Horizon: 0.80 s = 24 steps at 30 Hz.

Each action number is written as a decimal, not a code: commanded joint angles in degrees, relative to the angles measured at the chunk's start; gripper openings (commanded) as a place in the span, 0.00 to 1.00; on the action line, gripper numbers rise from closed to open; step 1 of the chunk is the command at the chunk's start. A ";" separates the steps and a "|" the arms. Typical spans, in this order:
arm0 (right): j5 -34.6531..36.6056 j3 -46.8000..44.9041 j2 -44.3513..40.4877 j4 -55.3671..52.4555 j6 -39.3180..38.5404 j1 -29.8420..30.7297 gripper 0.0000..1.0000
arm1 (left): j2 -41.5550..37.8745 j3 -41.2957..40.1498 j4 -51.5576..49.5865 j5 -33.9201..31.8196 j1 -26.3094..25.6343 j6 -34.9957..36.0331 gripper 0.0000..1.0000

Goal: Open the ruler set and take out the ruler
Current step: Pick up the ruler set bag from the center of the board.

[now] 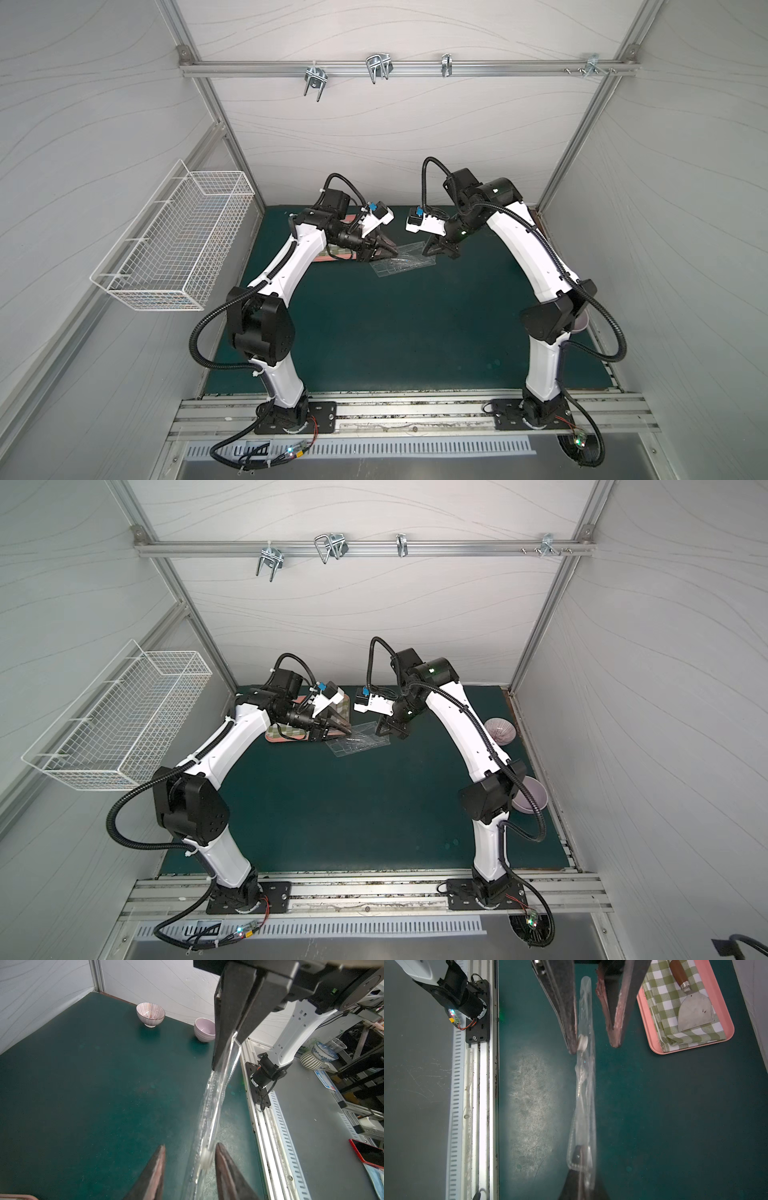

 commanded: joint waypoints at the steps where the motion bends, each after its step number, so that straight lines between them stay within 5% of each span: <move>1: -0.88 0.86 0.47 -1.80 -2.88 0.40 0.00 | -1.65 0.22 1.90 2.19 -0.22 0.41 0.36; 5: -0.81 0.85 0.23 -1.54 -2.95 0.45 0.00 | -1.18 0.79 0.75 3.13 -0.22 0.81 0.25; 24: 0.90 -0.97 -0.97 1.40 -2.45 0.15 0.00 | -0.91 2.26 -2.37 3.72 -0.22 2.88 0.01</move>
